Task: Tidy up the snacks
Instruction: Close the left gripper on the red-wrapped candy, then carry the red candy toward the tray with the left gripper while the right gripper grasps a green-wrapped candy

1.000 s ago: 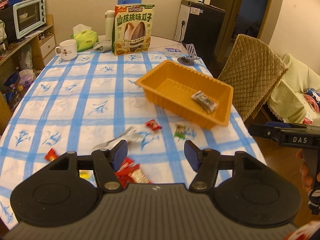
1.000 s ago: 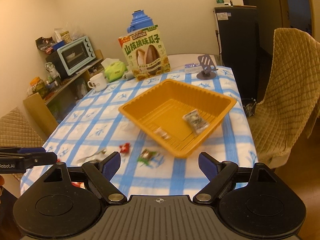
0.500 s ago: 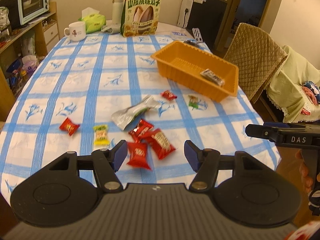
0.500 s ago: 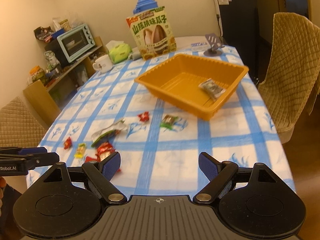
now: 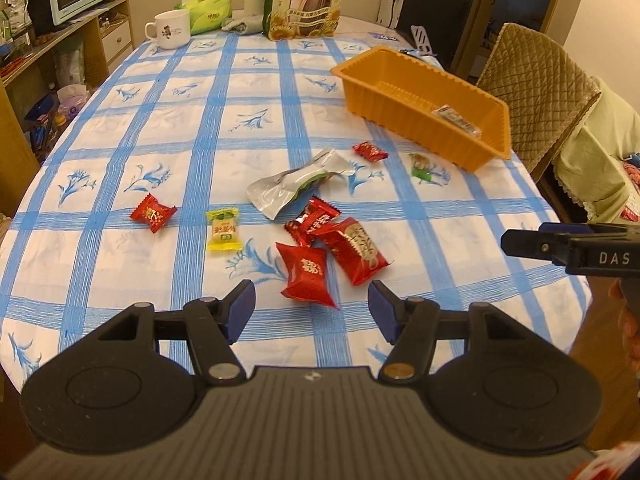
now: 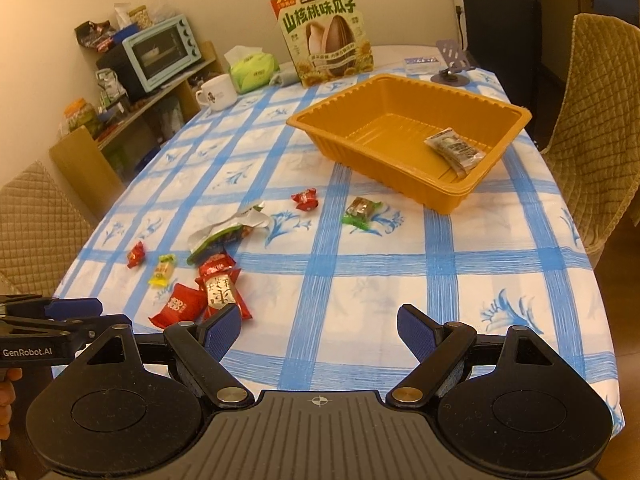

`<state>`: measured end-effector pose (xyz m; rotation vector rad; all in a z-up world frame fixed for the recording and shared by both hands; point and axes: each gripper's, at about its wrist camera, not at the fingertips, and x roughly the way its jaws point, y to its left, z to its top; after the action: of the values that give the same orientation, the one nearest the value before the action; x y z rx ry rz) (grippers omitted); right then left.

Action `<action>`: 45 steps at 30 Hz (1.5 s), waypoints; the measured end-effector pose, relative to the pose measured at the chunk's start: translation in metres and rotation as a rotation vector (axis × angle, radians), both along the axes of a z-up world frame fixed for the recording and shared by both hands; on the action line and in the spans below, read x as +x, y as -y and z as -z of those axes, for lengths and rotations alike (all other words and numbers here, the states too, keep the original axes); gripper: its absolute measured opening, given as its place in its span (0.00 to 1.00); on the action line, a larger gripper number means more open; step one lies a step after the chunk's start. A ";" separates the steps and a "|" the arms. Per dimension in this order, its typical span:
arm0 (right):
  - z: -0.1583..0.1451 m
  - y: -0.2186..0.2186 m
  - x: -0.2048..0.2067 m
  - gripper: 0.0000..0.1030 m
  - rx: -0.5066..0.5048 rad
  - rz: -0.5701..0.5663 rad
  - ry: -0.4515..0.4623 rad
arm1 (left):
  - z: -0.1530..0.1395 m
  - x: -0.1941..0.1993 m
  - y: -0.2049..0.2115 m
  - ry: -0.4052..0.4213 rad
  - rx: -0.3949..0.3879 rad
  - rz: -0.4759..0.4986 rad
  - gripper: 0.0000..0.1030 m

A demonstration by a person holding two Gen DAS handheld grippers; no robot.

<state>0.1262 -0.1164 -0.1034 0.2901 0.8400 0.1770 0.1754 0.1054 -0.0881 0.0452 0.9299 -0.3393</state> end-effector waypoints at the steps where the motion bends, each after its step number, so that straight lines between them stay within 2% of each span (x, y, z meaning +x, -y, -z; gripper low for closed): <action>1: 0.002 0.000 0.001 0.82 -0.002 0.000 -0.002 | 0.002 0.001 0.000 0.002 0.003 -0.001 0.58; 6: 0.008 0.001 0.008 0.82 -0.011 0.001 -0.010 | 0.013 0.008 0.007 0.032 0.044 0.016 0.56; 10: 0.012 0.005 0.013 0.82 -0.011 0.009 -0.020 | 0.025 0.020 0.013 0.019 0.069 0.032 0.49; 17: 0.018 0.013 0.016 0.82 -0.011 0.031 -0.039 | 0.044 0.040 0.024 -0.004 0.106 0.059 0.46; 24: 0.021 0.019 0.020 0.82 -0.013 0.048 -0.049 | 0.058 0.053 0.034 -0.024 0.136 0.089 0.37; 26: 0.021 0.020 0.021 0.82 -0.014 0.052 -0.051 | 0.059 0.054 0.035 -0.025 0.140 0.100 0.30; 28: 0.022 0.021 0.023 0.82 -0.014 0.055 -0.052 | 0.061 0.055 0.036 -0.033 0.140 0.109 0.27; 38: 0.026 0.016 0.038 0.82 -0.022 0.038 -0.036 | 0.053 0.051 0.021 -0.021 0.118 0.095 0.23; 45: 0.035 0.008 0.063 0.82 -0.077 0.041 0.027 | 0.033 0.055 -0.009 0.016 0.101 -0.001 0.23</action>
<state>0.1896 -0.1243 -0.1383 0.2319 0.8120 0.1097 0.2307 0.1140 -0.1213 0.1397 0.9310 -0.2903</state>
